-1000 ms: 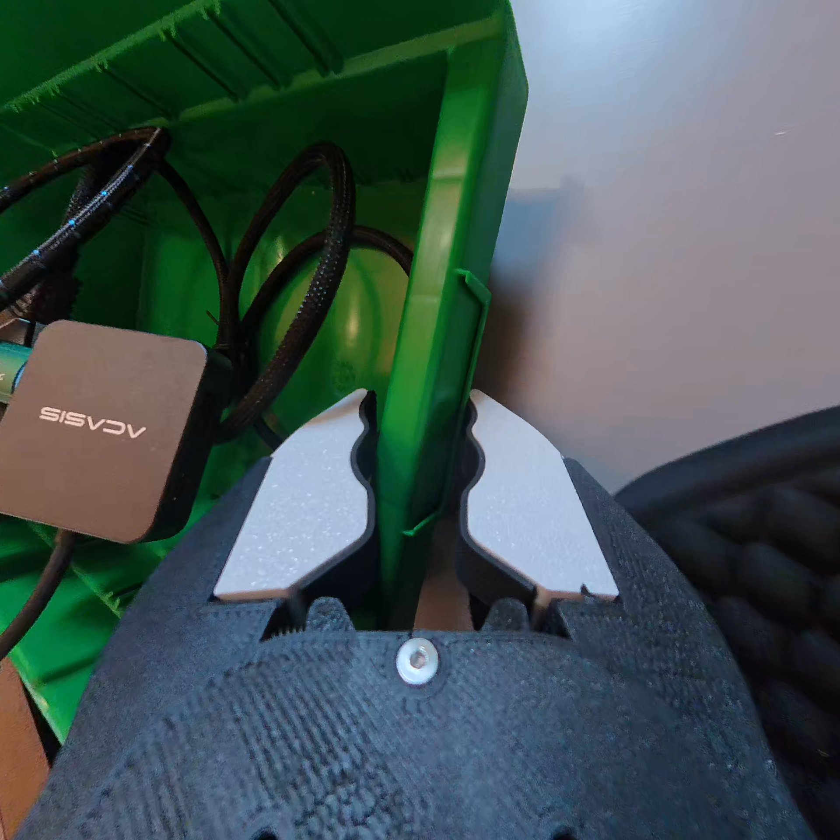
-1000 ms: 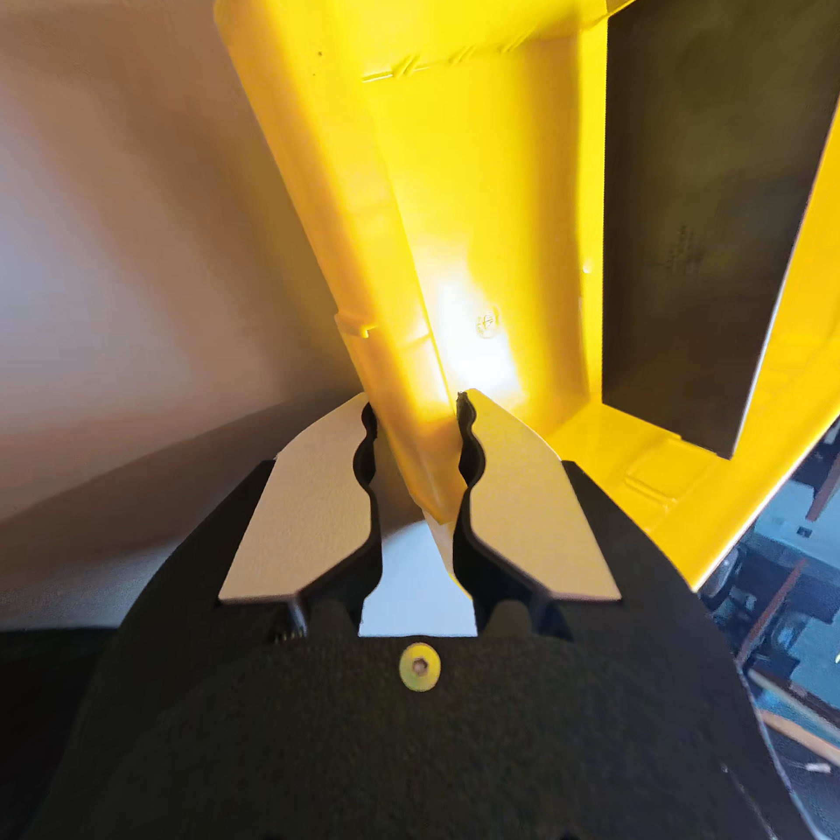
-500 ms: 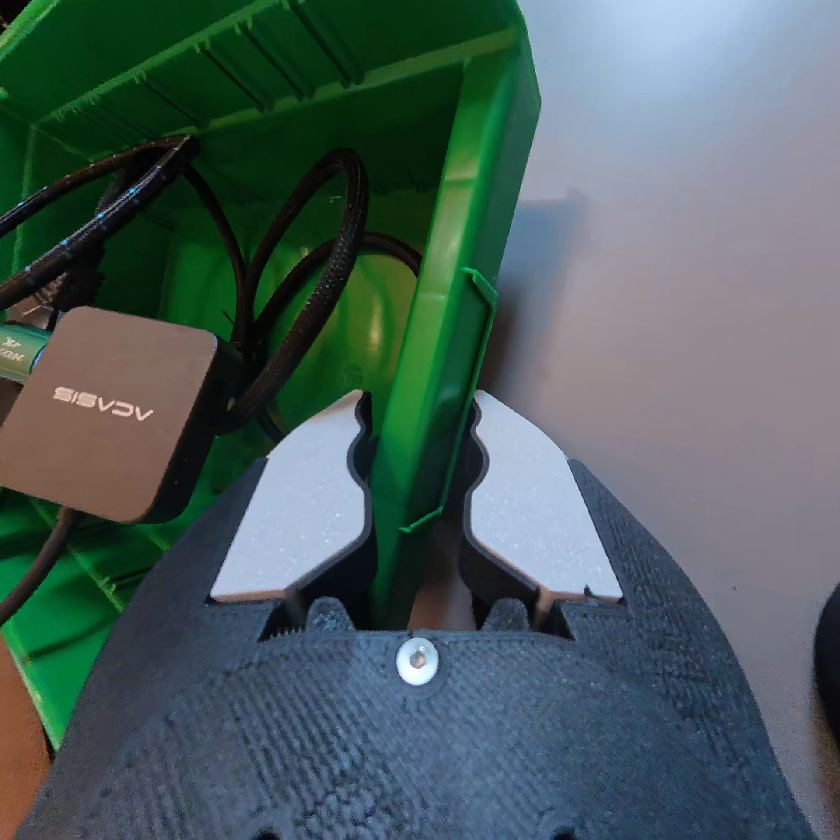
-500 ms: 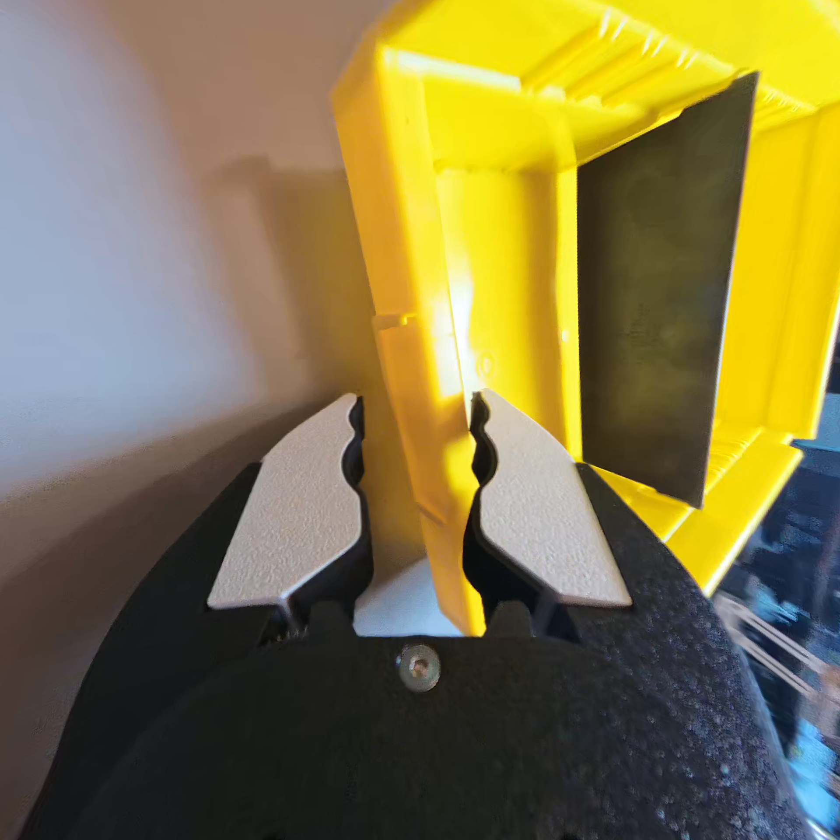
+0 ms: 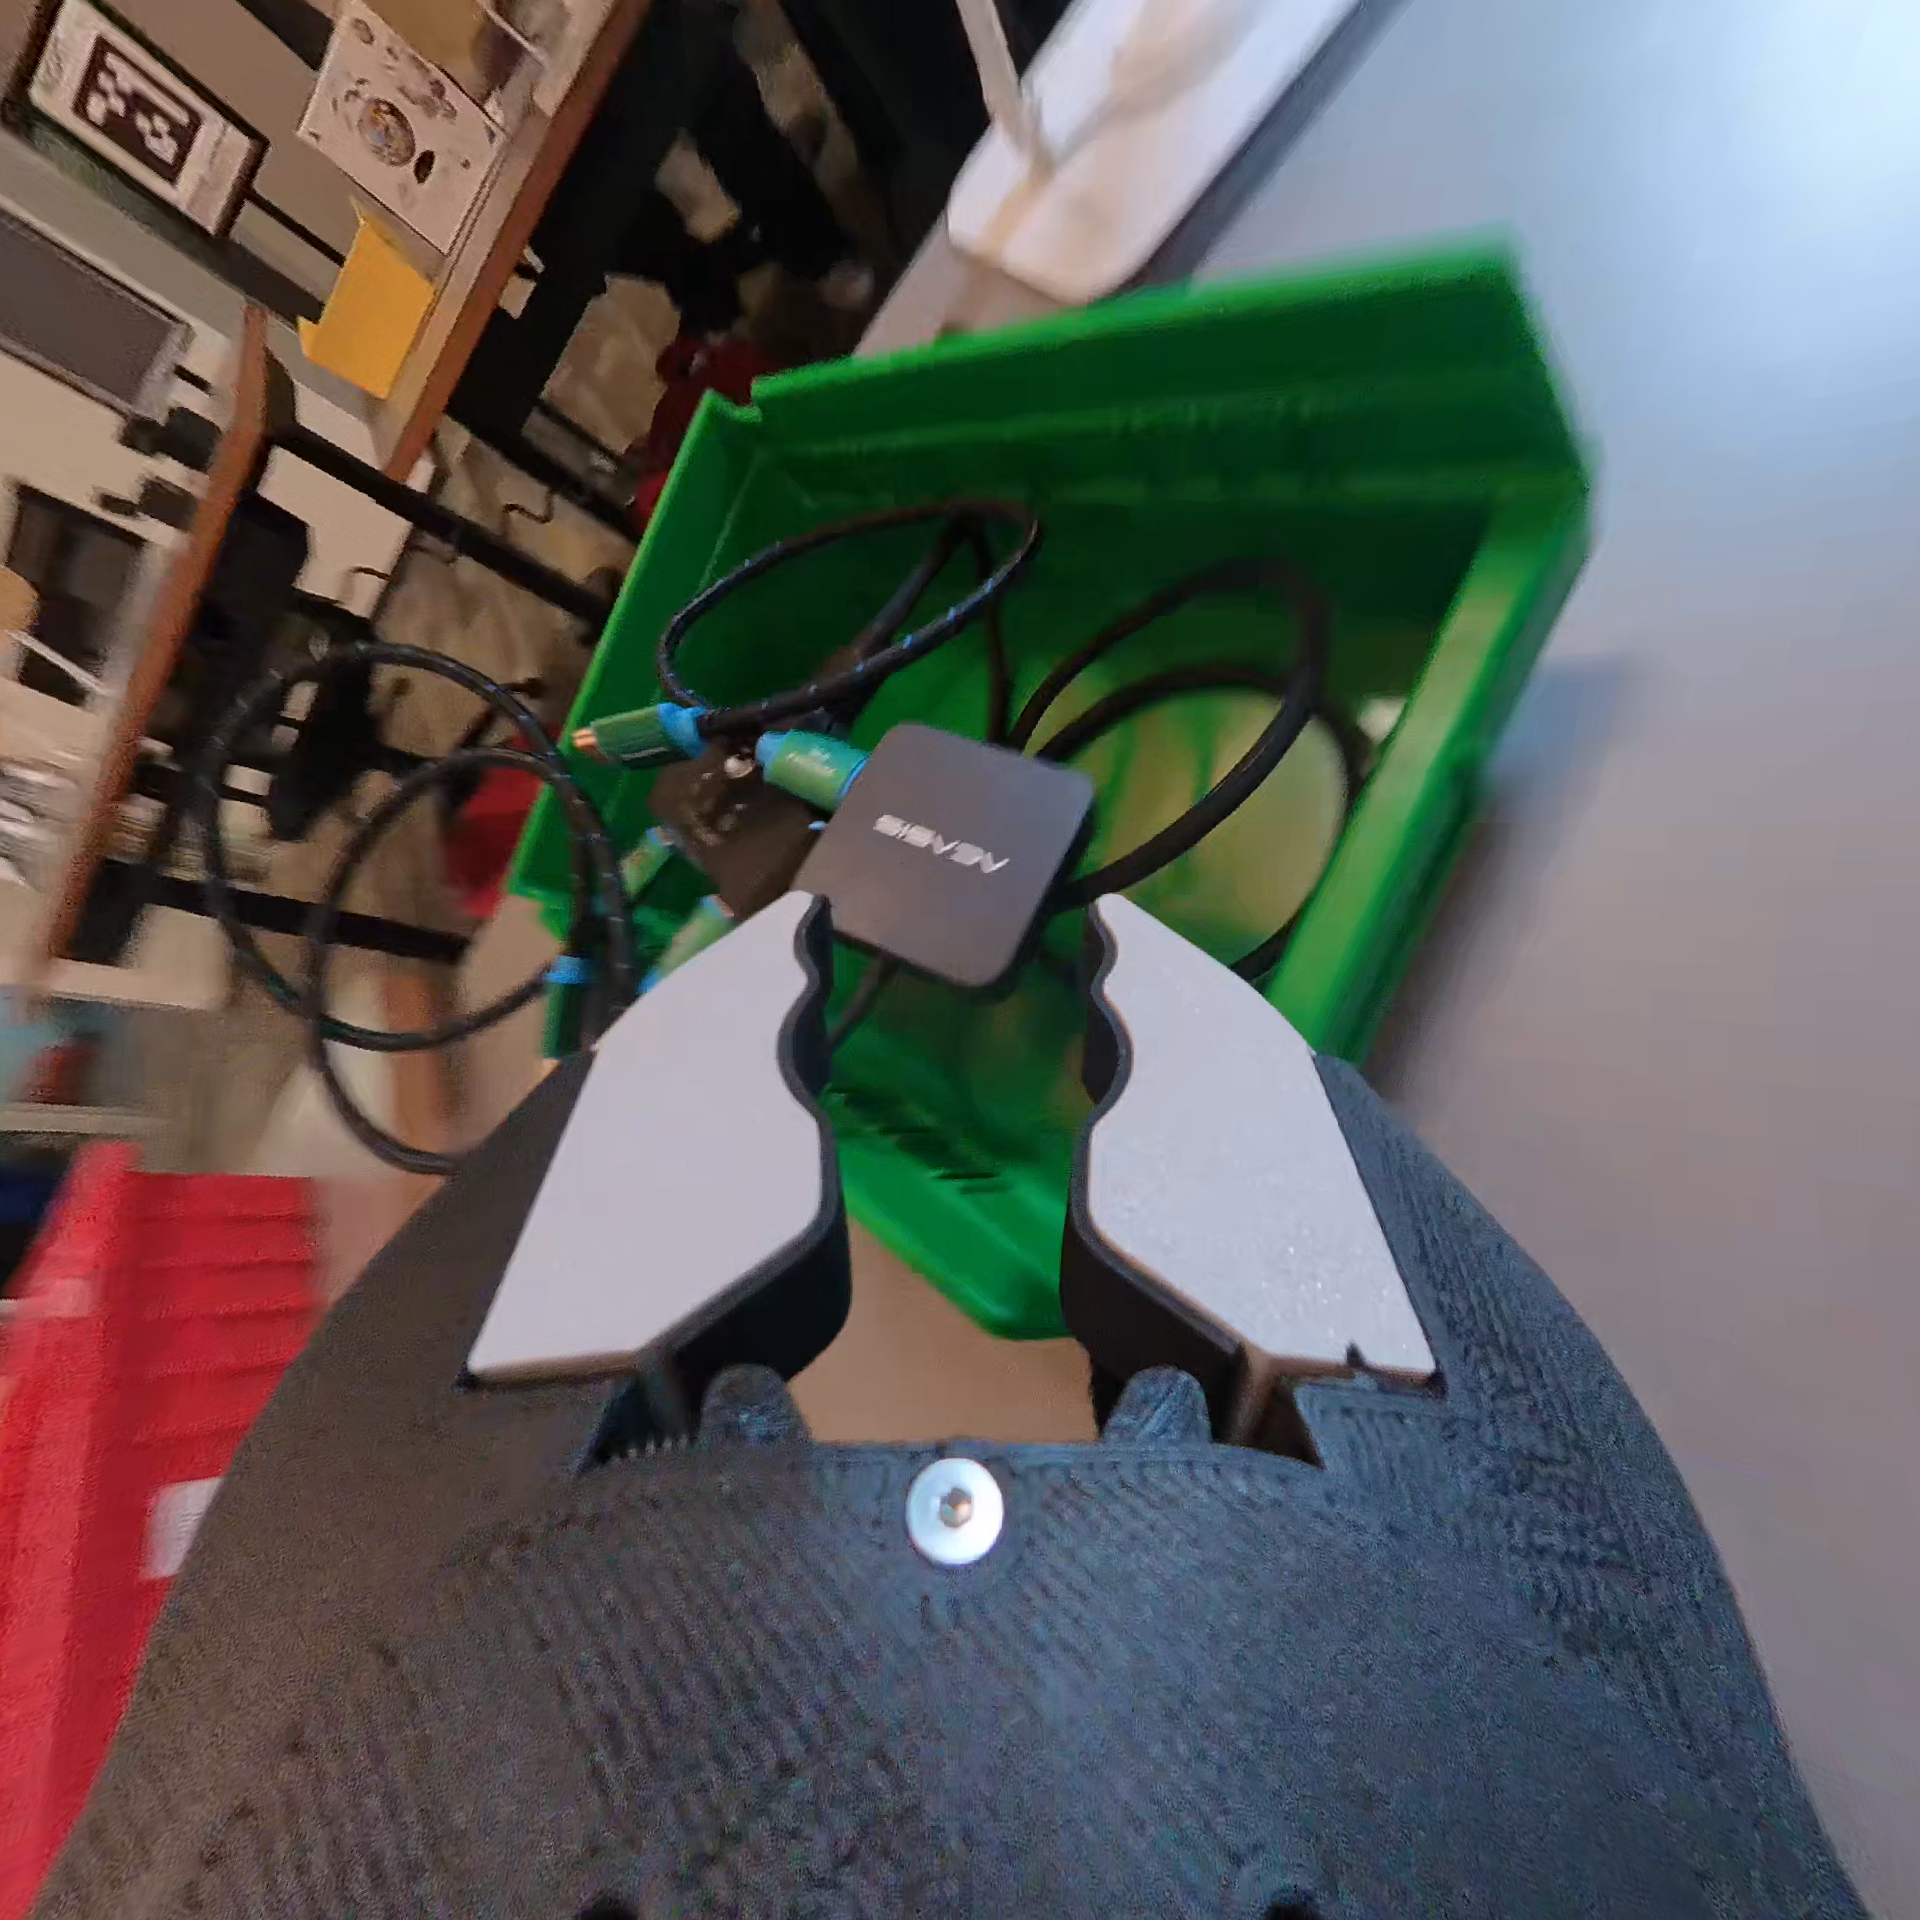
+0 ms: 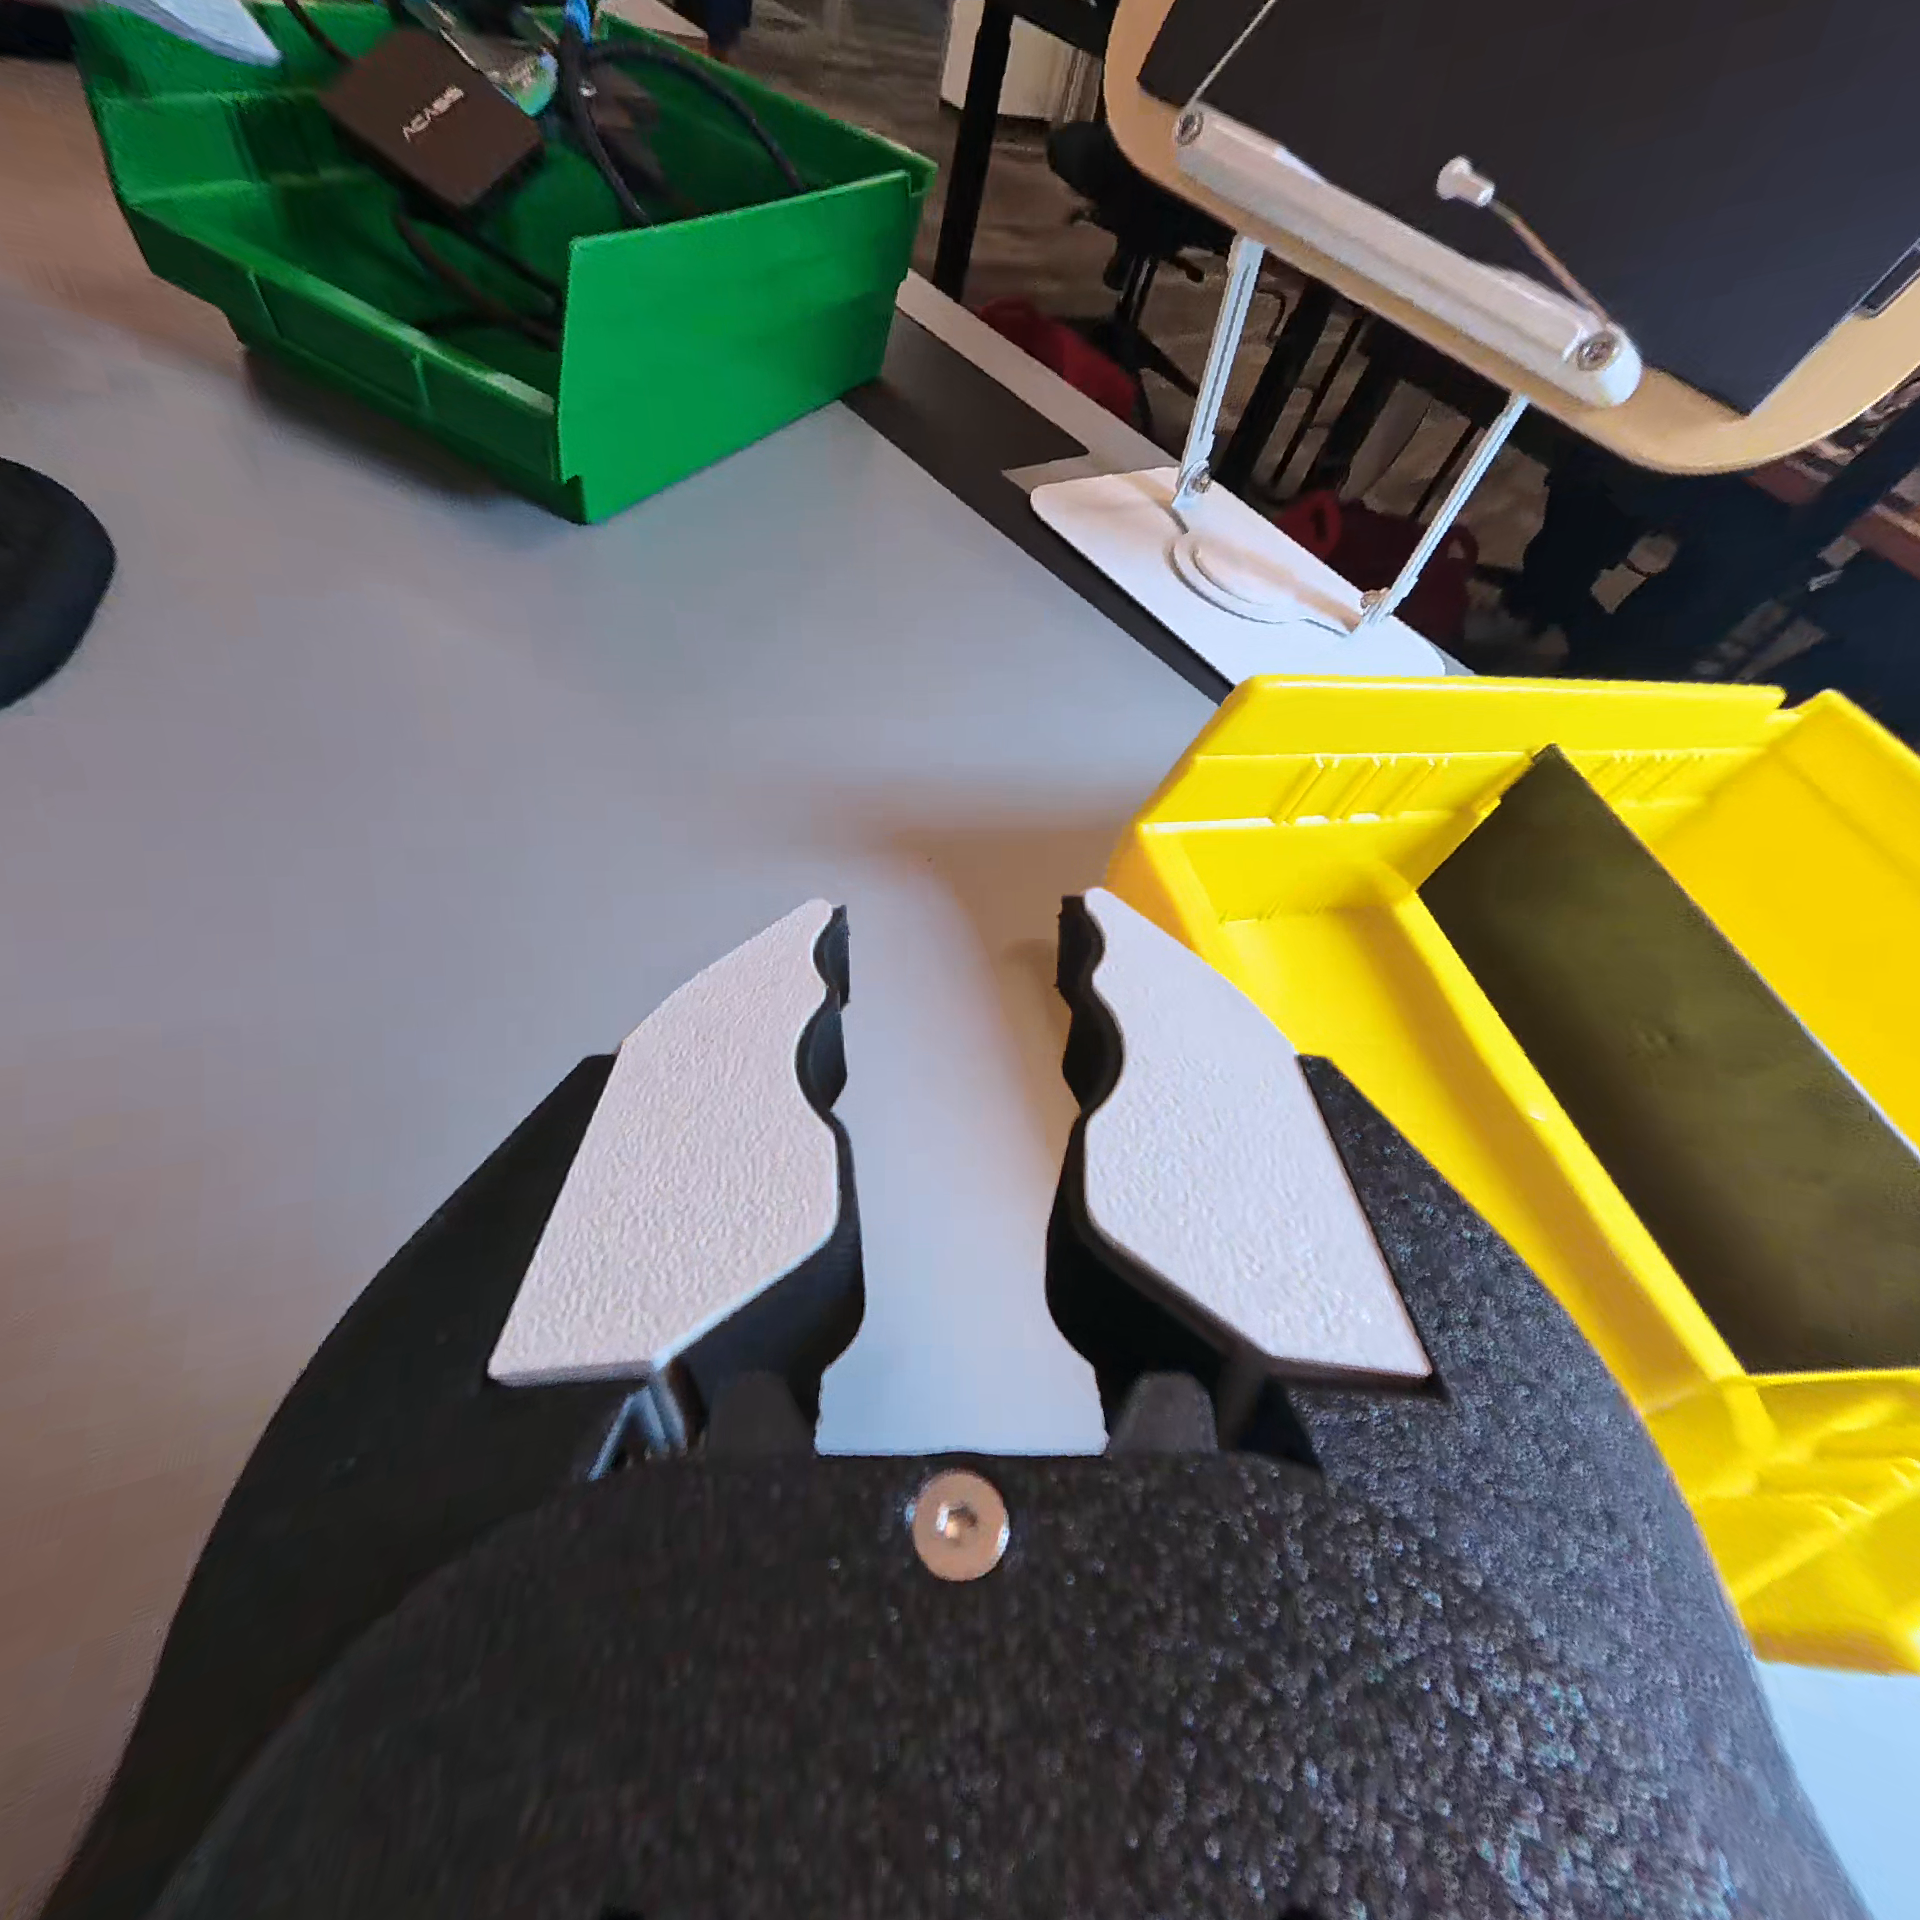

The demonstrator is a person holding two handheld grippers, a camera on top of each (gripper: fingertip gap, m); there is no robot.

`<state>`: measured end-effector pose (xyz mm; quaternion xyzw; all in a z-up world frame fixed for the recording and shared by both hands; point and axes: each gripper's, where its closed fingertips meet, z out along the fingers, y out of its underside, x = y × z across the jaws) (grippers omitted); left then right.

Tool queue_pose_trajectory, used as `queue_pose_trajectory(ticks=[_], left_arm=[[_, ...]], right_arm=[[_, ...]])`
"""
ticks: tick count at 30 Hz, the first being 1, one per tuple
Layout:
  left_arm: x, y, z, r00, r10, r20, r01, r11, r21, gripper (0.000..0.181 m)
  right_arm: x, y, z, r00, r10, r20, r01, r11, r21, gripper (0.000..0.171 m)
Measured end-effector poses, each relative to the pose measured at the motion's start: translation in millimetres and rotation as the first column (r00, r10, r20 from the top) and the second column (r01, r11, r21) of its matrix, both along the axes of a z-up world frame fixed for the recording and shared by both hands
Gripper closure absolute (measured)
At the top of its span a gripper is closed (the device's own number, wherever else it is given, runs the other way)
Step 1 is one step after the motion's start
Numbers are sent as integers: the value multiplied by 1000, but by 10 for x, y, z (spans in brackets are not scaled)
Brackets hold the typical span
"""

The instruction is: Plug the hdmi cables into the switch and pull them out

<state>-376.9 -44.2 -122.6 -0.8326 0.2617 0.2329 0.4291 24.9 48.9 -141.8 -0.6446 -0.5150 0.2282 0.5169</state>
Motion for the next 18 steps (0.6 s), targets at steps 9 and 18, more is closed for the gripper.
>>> queue_pose_trajectory(ticks=[9, 18], left_arm=[[-275, 282, -446, 740, -259, -621, 43, 939, -341, 142], [-189, 235, 375, 785, -126, -607, 130, 991, -37, 167]], right_arm=[[16, -29, -198, 1000, 18, 19, -16, 996, -82, 136], [56, -16, -240, 1000, 15, 4, -14, 989, -150, 143]])
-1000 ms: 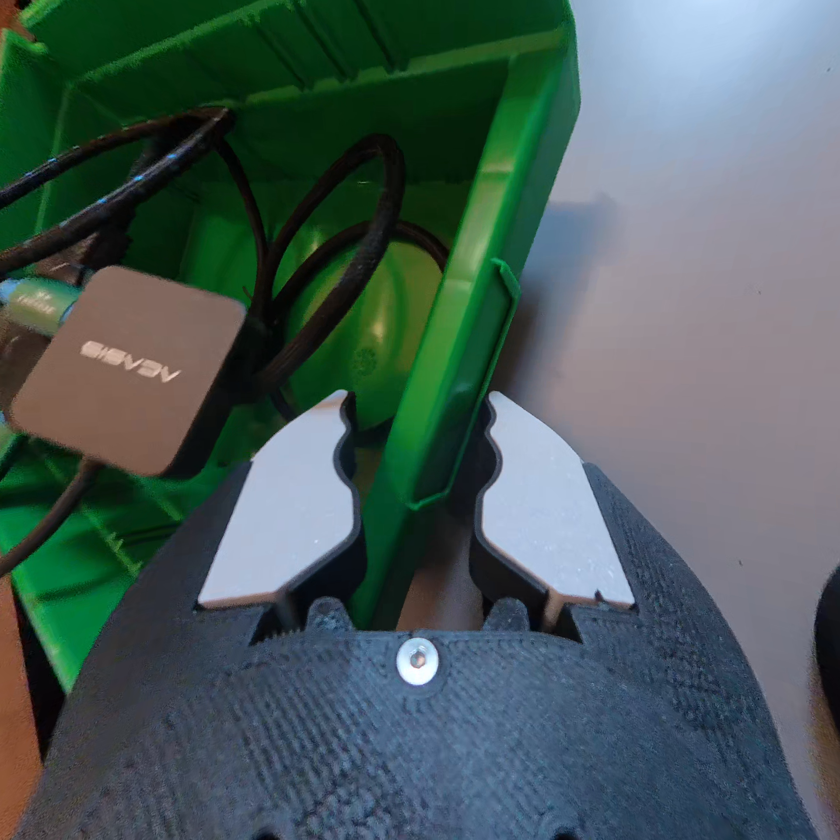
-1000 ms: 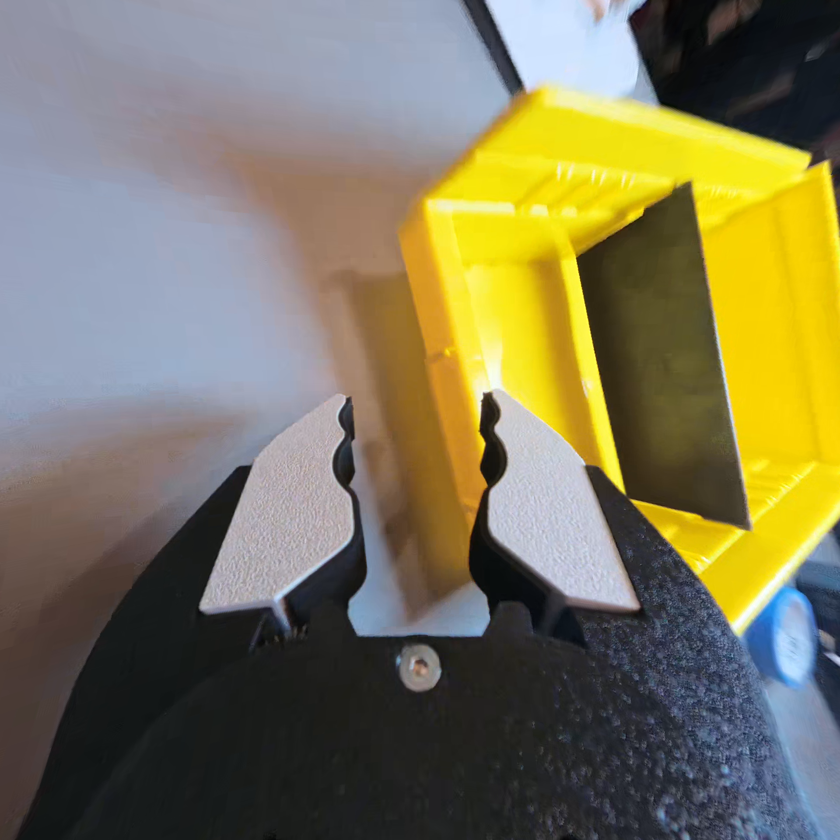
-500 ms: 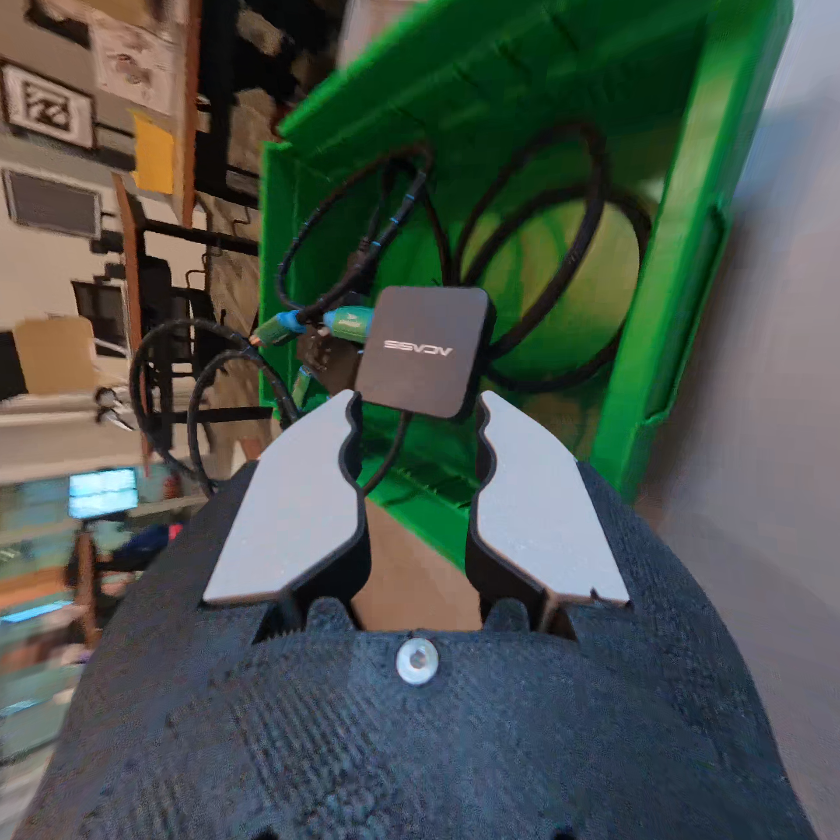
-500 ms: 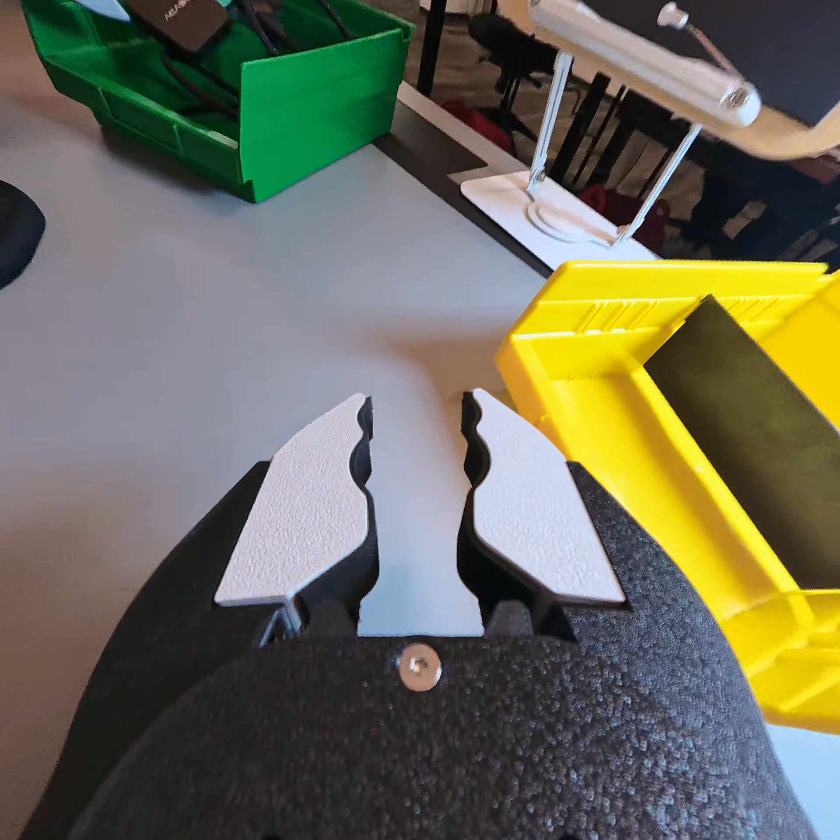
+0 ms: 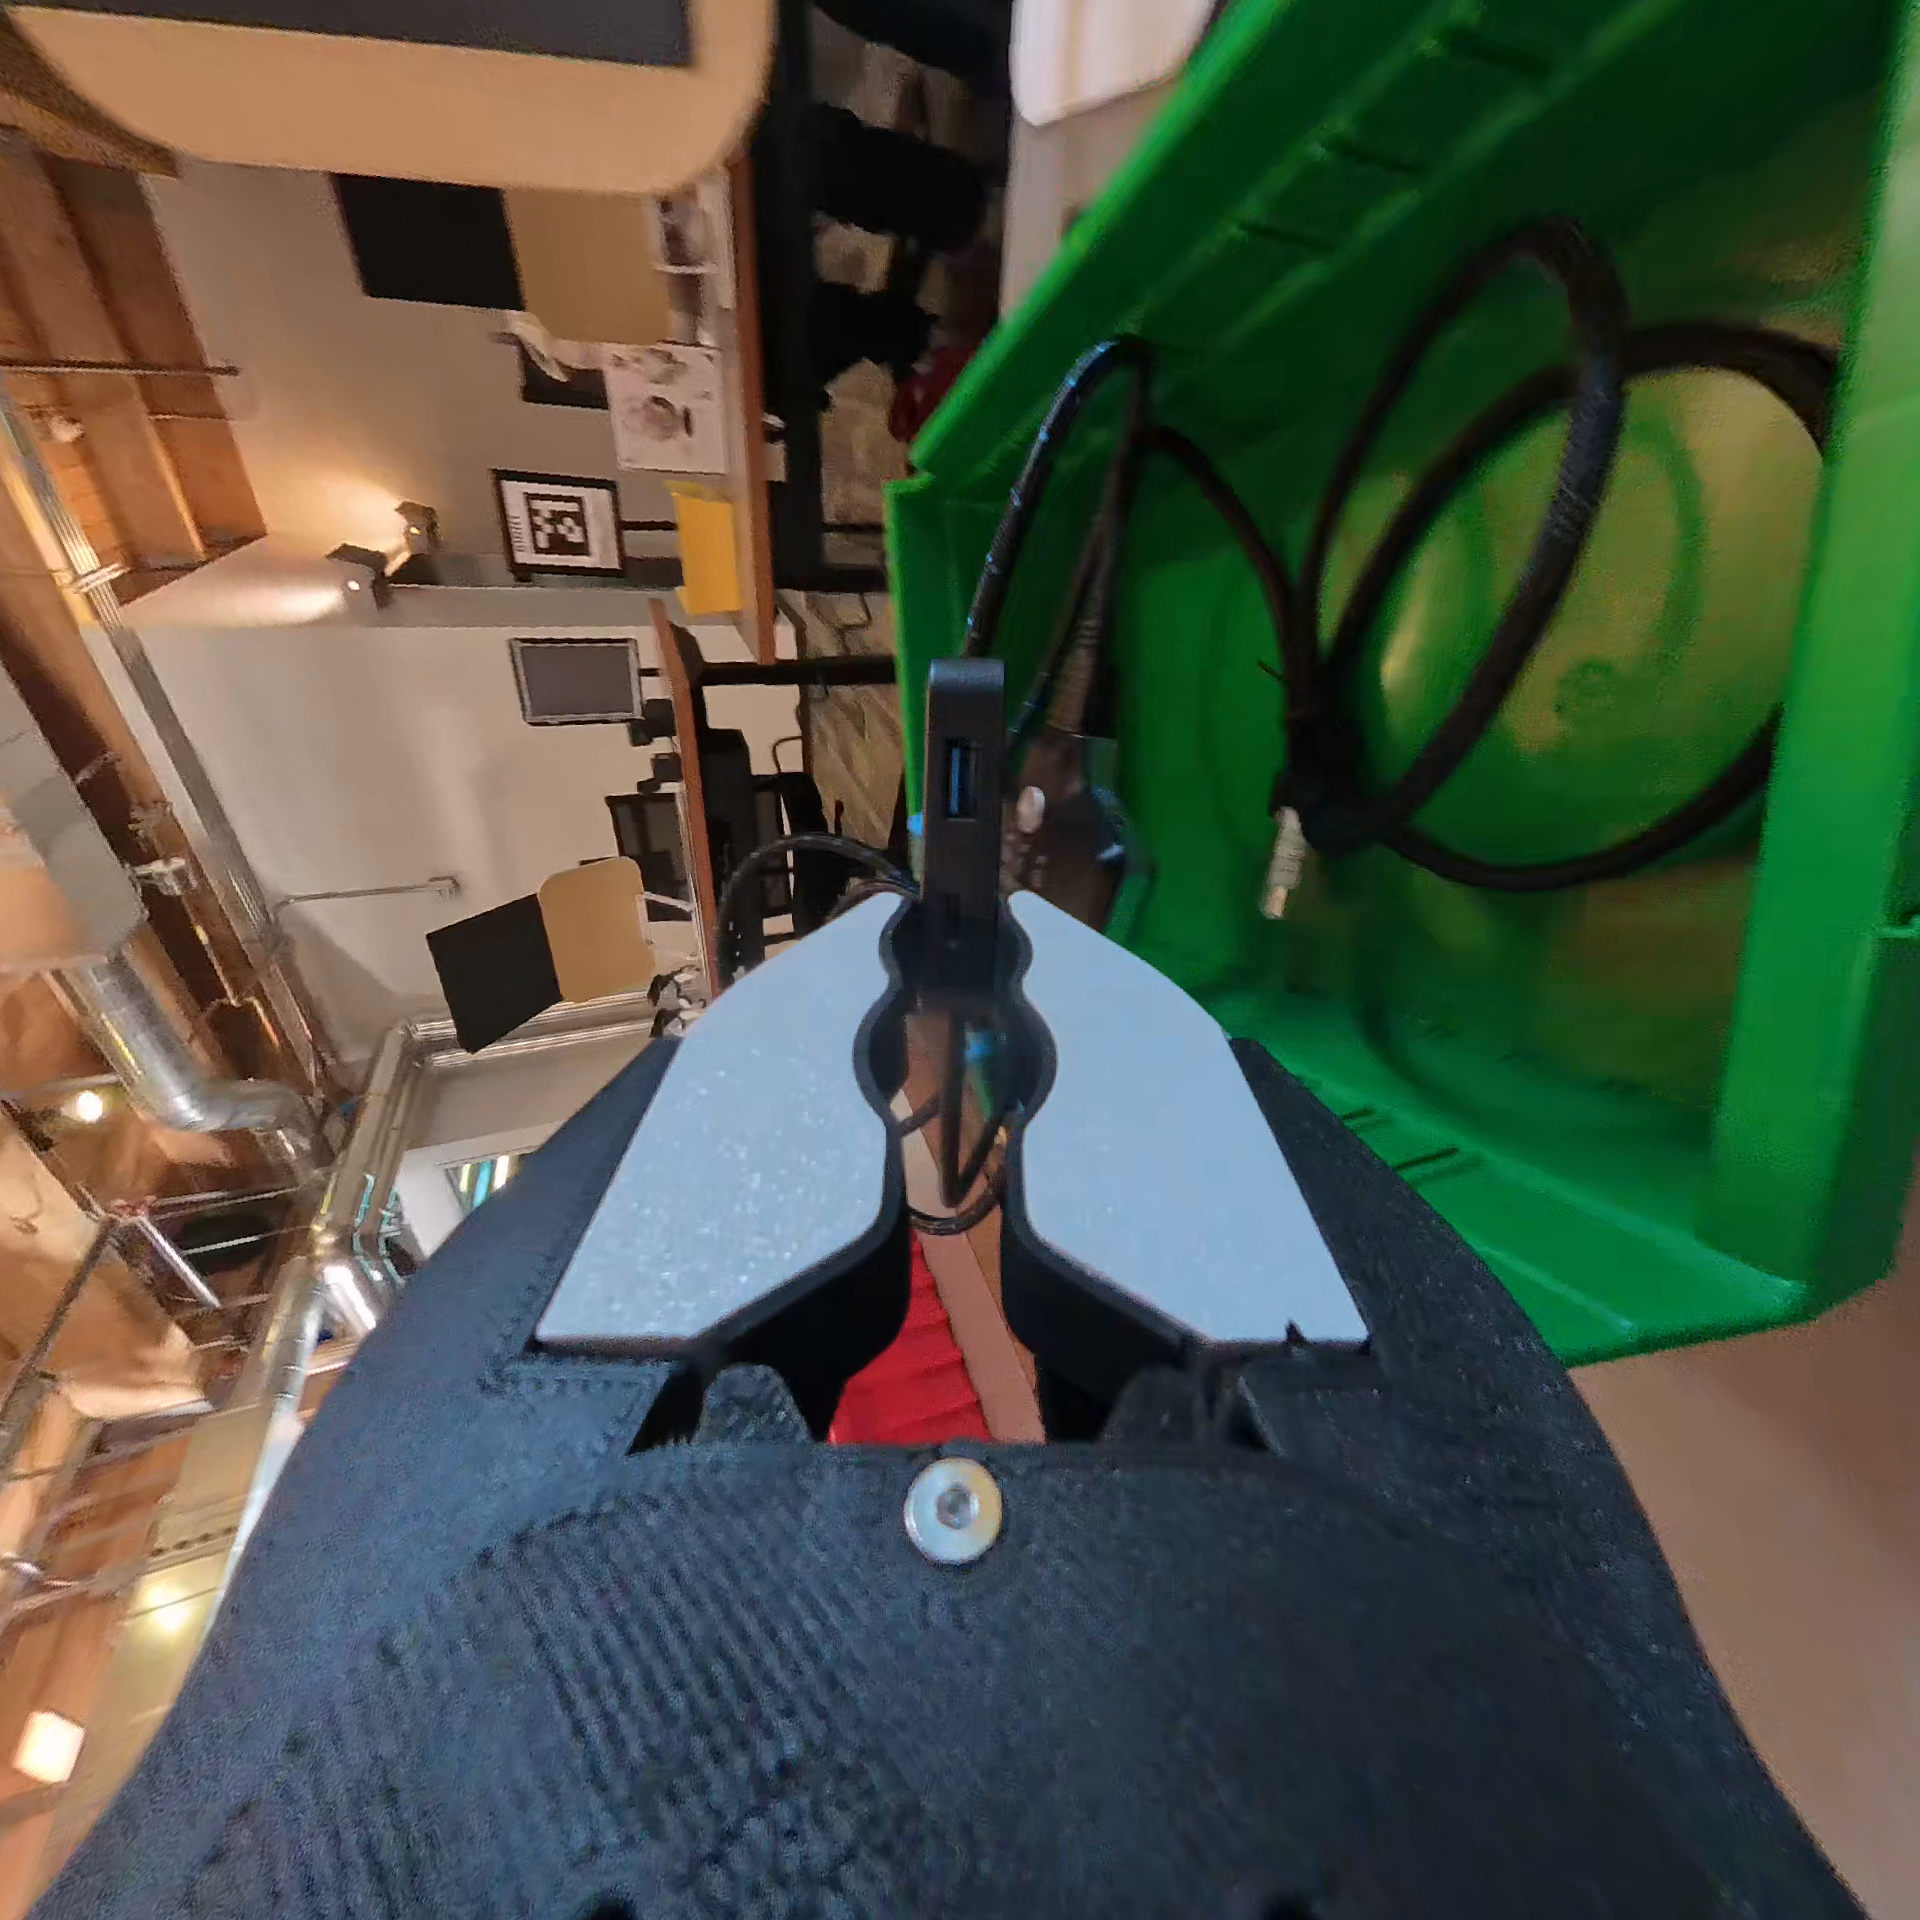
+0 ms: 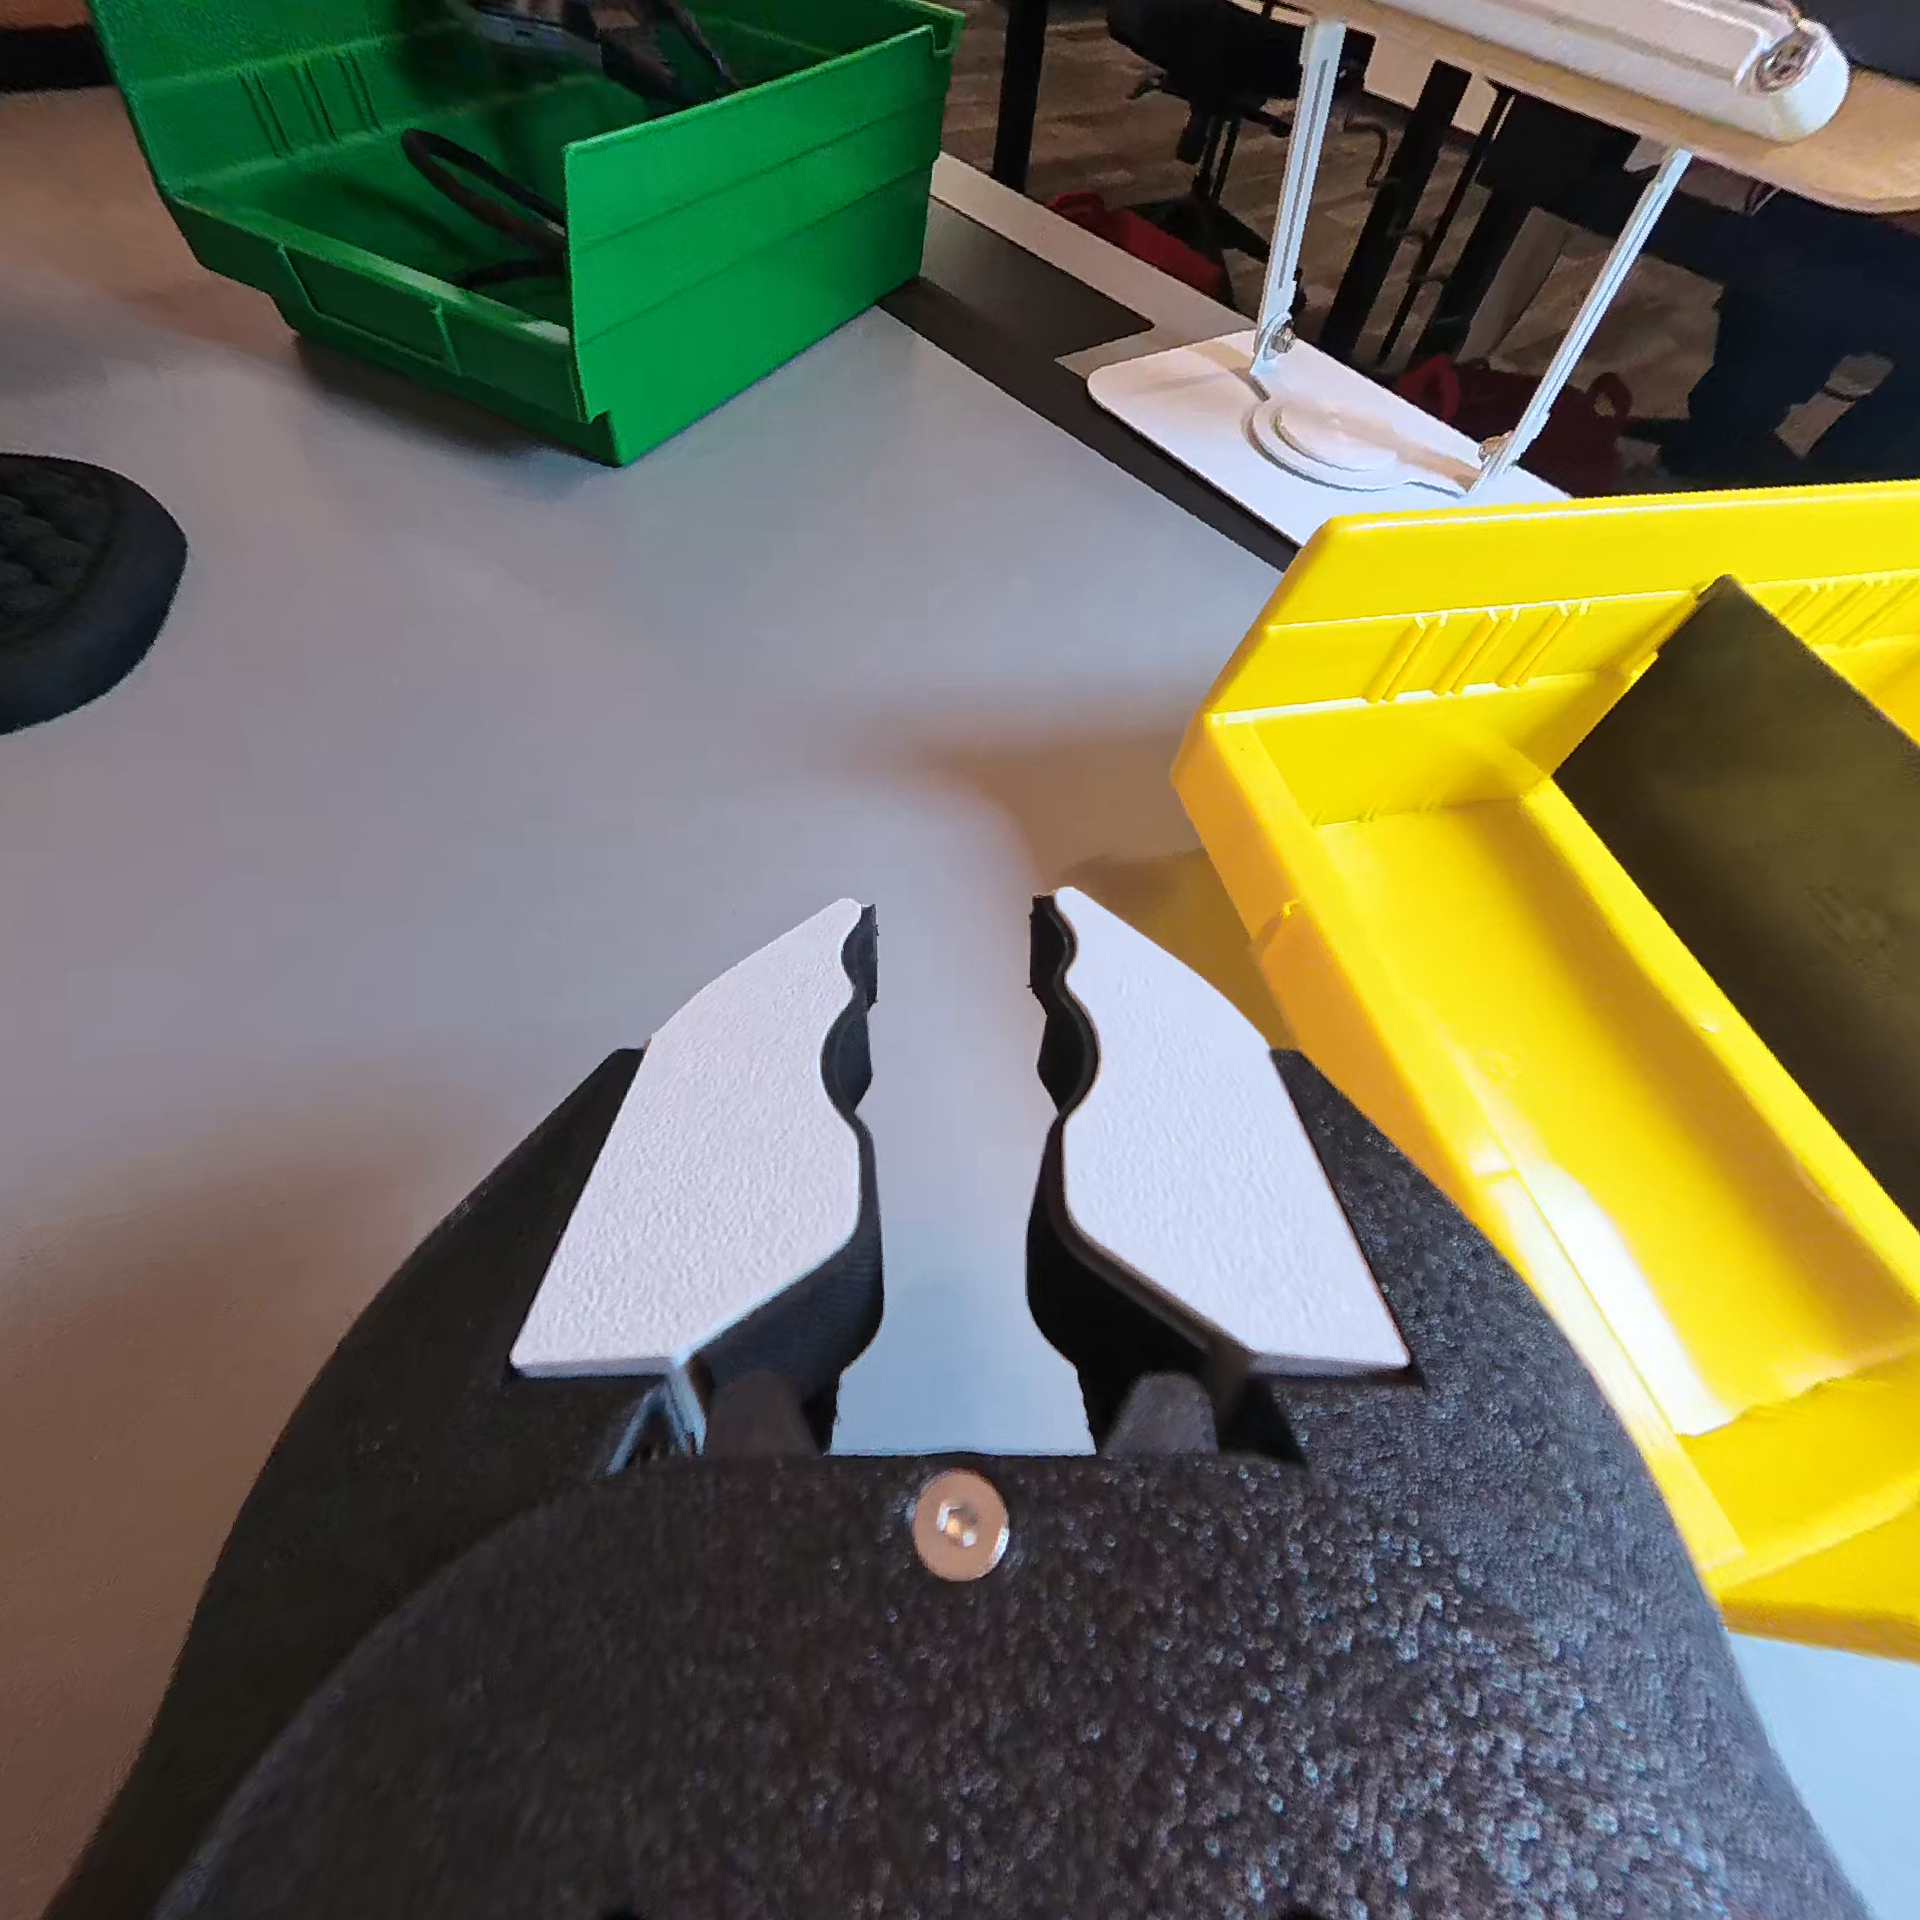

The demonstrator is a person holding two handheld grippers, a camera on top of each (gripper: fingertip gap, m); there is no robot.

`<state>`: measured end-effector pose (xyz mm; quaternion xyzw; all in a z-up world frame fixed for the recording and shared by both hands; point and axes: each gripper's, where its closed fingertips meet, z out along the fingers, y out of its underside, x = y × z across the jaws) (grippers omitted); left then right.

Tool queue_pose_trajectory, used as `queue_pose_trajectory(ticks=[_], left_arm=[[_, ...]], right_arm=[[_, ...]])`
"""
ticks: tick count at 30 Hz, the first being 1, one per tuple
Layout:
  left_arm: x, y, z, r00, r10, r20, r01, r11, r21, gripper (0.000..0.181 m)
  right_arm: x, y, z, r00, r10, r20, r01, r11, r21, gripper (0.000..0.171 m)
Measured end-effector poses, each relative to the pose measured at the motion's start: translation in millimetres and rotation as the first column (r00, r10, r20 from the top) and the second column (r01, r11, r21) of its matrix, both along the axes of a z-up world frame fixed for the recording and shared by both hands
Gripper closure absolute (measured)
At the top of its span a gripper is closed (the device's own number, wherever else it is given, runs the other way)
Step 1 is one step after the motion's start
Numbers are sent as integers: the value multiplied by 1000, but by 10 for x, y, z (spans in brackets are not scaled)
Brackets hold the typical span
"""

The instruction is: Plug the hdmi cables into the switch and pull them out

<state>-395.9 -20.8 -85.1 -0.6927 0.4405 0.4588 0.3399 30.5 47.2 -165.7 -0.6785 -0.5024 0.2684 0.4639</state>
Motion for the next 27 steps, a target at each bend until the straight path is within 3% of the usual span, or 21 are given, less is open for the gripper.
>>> queue_pose_trajectory(ticks=[5, 8, 10, 13, 16, 19, 20, 22, 24, 25, 26, 27], left_arm=[[83, -41, 572, 985, -70, 157, 46, 987, 154, 167], [290, -139, 1013, 941, -172, 290, 94, 960, 263, 166], [508, -234, 1325, 867, -289, 405, 139, 922, 361, 166], [952, -409, 1651, 665, -493, 561, 216, 846, 487, 166], [1455, -553, 1793, 345, -663, 664, 272, 748, 605, 167], [1936, -577, 1719, 54, -711, 701, 303, 681, 667, 170], [2091, -570, 1688, -34, -722, 691, 301, 652, 696, 181], [2405, -524, 1586, -211, -679, 703, 331, 627, 705, 181], [2619, -436, 1499, -319, -641, 698, 334, 613, 716, 181], [2716, -381, 1422, -350, -613, 708, 349, 616, 706, 181], [2791, -308, 1318, -346, -598, 723, 363, 626, 691, 181], [2837, -234, 1207, -325, -592, 738, 372, 637, 675, 181]], right_arm=[[-32, -61, -35, 1000, 15, 25, -16, 999, 34, 144], [-51, -76, -37, 999, 26, 21, -27, 999, 39, 145], [-79, -105, -21, 999, 47, 0, -47, 999, 26, 145], [-156, -228, 76, 992, 110, -68, -108, 994, 35, 145], [-278, -438, 236, 966, 205, -158, -195, 978, 75, 144], [-441, -693, 310, 928, 292, -231, -286, 956, 60, 144], [-509, -777, 298, 917, 312, -248, -313, 949, 33, 141], [-637, -880, 239, 912, 314, -263, -331, 943, -22, 124], [-692, -911, 235, 900, 305, -311, -344, 936, -77, 111], [-686, -911, 269, 885, 305, -353, -361, 927, -104, 126], [-663, -913, 298, 869, 314, -382, -384, 916, -120, 160], [-653, -893, 261, 875, 310, -372, -384, 912, -143, 160]])
